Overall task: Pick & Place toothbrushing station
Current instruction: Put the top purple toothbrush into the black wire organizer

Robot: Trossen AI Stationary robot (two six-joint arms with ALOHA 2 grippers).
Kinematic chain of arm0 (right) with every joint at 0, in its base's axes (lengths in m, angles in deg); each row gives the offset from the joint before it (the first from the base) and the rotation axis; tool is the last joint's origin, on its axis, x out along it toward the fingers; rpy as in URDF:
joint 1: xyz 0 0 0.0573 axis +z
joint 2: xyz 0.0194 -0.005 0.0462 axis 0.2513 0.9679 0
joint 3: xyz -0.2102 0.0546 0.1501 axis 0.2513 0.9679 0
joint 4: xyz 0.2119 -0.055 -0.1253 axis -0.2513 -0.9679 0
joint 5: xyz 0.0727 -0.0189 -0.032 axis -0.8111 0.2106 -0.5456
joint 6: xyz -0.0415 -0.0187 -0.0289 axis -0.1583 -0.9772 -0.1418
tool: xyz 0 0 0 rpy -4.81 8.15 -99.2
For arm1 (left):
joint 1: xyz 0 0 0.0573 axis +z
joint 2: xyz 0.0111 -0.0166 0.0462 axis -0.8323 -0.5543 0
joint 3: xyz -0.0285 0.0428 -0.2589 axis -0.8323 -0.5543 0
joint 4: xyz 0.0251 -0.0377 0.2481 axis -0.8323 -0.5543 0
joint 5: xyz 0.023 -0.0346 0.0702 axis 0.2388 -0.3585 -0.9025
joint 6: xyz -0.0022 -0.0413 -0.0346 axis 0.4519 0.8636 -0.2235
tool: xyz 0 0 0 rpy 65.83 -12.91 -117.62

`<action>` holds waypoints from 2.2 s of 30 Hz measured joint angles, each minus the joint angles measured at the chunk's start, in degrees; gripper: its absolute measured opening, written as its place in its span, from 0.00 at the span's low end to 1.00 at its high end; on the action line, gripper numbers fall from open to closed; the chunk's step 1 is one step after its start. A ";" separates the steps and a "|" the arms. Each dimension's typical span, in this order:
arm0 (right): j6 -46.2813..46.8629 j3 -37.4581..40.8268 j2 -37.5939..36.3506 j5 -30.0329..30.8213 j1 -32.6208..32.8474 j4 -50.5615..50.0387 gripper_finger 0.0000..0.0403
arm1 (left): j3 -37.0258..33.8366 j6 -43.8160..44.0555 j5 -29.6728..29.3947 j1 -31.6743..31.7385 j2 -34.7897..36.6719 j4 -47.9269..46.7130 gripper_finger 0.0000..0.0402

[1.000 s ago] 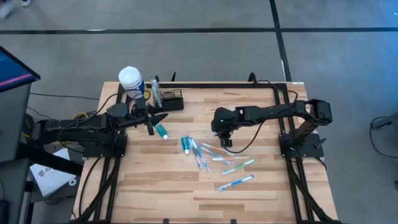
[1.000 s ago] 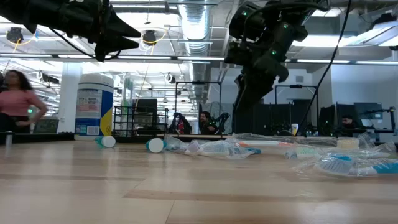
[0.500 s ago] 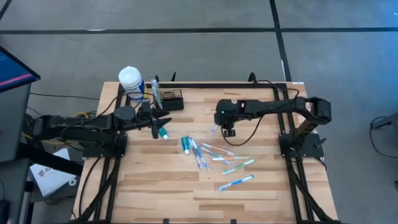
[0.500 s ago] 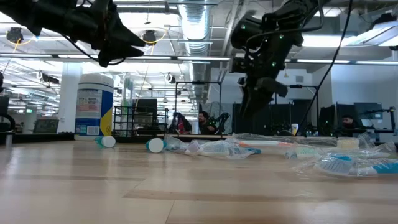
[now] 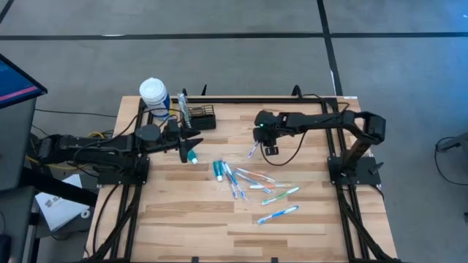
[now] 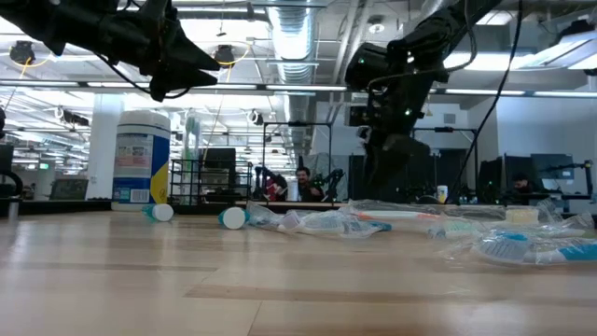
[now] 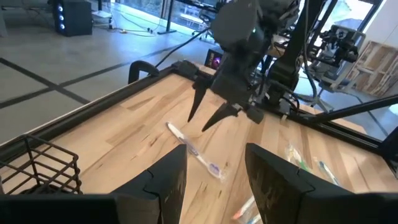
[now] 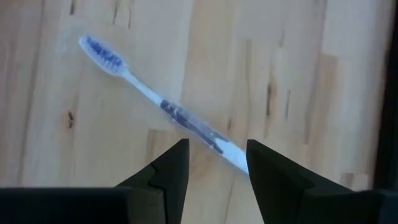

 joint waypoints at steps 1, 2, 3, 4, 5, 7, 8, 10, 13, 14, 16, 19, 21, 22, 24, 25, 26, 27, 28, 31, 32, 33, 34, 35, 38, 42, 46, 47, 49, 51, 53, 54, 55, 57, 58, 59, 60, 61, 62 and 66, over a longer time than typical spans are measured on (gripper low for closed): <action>-0.46 -0.22 1.06 0.03 0.00 0.95 0.37 | 0.00 -0.04 0.02 0.00 -0.15 0.21 0.39; -1.59 -0.22 1.94 0.31 0.00 0.95 0.37 | -0.04 -0.04 0.04 0.00 -0.15 0.11 0.39; -2.60 0.00 2.66 1.29 0.04 -0.23 0.37 | -0.04 -0.06 0.04 0.00 -0.15 0.20 0.39; -3.30 -0.02 3.45 2.60 0.07 -0.39 0.37 | -0.04 -0.06 0.04 -0.02 -0.15 0.24 0.39; -3.70 -0.32 4.16 3.09 0.19 0.38 0.37 | -0.04 -0.06 0.05 0.00 -0.15 0.20 0.39; -3.88 -0.98 4.99 3.21 0.24 0.77 0.37 | -0.04 -0.06 0.07 -0.18 -0.14 0.29 0.39; -3.99 -1.67 5.43 3.23 0.19 0.79 0.37 | -0.04 -0.17 0.05 -0.23 -0.13 0.37 0.39; -4.93 -1.87 5.45 3.21 0.10 -0.01 0.37 | -0.04 -1.05 0.22 -0.46 -0.13 0.61 0.39; -6.85 -1.91 5.44 3.02 0.11 0.87 0.37 | -0.04 -1.22 0.39 -0.71 -0.13 0.68 0.39; -6.99 -1.91 5.43 3.01 0.08 0.86 0.36 | -0.04 -1.24 0.40 -0.88 -0.12 0.71 0.39; -7.08 -1.91 5.43 2.99 -0.16 -0.02 0.36 | -0.04 -1.26 0.42 -0.90 -0.13 0.70 0.39; -7.46 -1.91 5.66 2.82 -0.31 -1.88 0.34 | -0.04 -1.26 0.42 -0.90 -0.10 0.70 0.39; -7.44 -2.01 6.43 2.82 -0.33 -1.67 0.34 | -0.04 -1.24 0.42 -0.92 -0.10 0.72 0.39; -7.44 -1.88 6.46 2.82 -0.33 -2.30 0.33 | -0.04 -1.24 0.43 -0.90 -0.10 0.72 0.39; -7.45 -1.97 6.39 2.77 -0.33 -1.65 0.33 | -0.04 -1.26 0.44 -0.90 -0.10 0.72 0.39; -7.44 -2.03 6.78 2.79 -0.33 -1.31 0.33 | -0.04 -1.26 0.44 -0.90 -0.11 0.72 0.39; -7.44 -2.06 7.38 2.79 -0.33 -0.88 0.33 | -0.04 -1.26 0.44 -0.90 -0.10 0.75 0.39; -7.44 -2.02 7.95 2.79 -0.33 -0.89 0.33 | -0.04 -1.29 0.44 -0.90 -0.10 0.76 0.39; -7.45 -1.89 8.41 2.81 -0.33 -1.21 0.34 | -0.04 -1.31 0.44 -0.90 -0.10 0.77 0.39; -7.64 -2.17 9.66 3.02 -0.33 -0.22 0.34 | -0.04 -1.33 0.44 -0.91 -0.13 0.92 0.39; -7.98 -2.22 9.92 3.09 -0.32 -0.21 0.34 | -0.04 -1.33 0.44 -0.90 -0.12 1.04 0.39; -8.15 -2.25 10.30 3.18 -0.14 -0.09 0.34 | -0.04 -1.33 0.44 -0.90 -0.13 1.05 0.39; -8.16 -2.23 10.49 3.28 -0.04 -0.03 0.33 | -0.04 -1.33 0.44 -0.90 -0.11 1.05 0.39; -8.31 -2.22 10.54 3.34 0.00 0.05 0.33 | -0.04 -1.33 0.44 -0.92 -0.10 1.05 0.39; -8.34 -2.56 10.52 3.73 0.45 -0.08 0.32 | -0.04 -1.34 0.44 -0.90 -0.12 1.05 0.39; -8.29 -4.54 10.60 4.10 1.21 -1.16 0.30 | -0.04 -1.33 0.46 -0.90 -0.10 1.03 0.39; -8.35 -6.48 10.63 3.99 2.27 -1.11 0.30 | -0.04 -1.33 0.46 -0.91 -0.10 1.00 0.39; -8.77 -6.81 10.82 3.91 2.54 -1.19 0.31 | -0.04 -1.33 0.46 -0.90 -0.12 1.00 0.39; -9.38 -7.11 11.13 3.92 3.02 -1.18 0.31 | -0.04 -1.33 0.48 -0.90 -0.12 0.94 0.39; -10.24 -7.11 11.11 3.94 3.52 -1.05 0.31 | -0.04 -1.33 0.48 -0.90 -0.13 0.92 0.39; -11.13 -7.11 11.11 3.91 3.92 -1.10 0.31 | -0.04 -1.33 0.48 -0.90 -0.12 0.87 0.39; -11.35 -7.11 11.11 3.93 4.09 -1.18 0.31 | -0.04 -1.33 0.48 -0.91 -0.13 0.89 0.39; -11.35 -7.11 11.11 3.91 4.10 -1.15 0.31 | -0.04 -1.33 0.48 -0.90 -0.10 0.87 0.39; -11.35 -7.11 11.09 3.89 4.13 -1.33 0.31 | -0.04 -1.33 0.48 -0.90 -0.12 0.87 0.39; -11.35 -7.11 11.09 3.90 4.09 -1.63 0.31 | -0.04 -1.33 0.48 -0.91 -0.12 0.87 0.39; -11.35 -7.11 11.09 3.91 4.09 -1.94 0.31 | -0.04 -1.33 0.48 -0.91 -0.11 0.87 0.39; -11.35 -7.11 11.09 3.92 4.02 -2.14 0.31 | -0.04 -1.33 0.48 -0.90 -0.13 0.87 0.39; -11.35 -7.11 11.09 3.95 3.99 -2.27 0.31 | -0.04 -1.33 0.48 -0.92 -0.13 0.87 0.39; -11.34 -7.11 11.09 3.97 3.98 -2.39 0.31 | -0.04 -1.33 0.48 -0.91 -0.12 0.87 0.39; -11.34 -7.11 11.05 2.74 4.00 -2.31 0.31 | -0.04 -1.33 0.48 -0.90 -0.10 0.89 0.39</action>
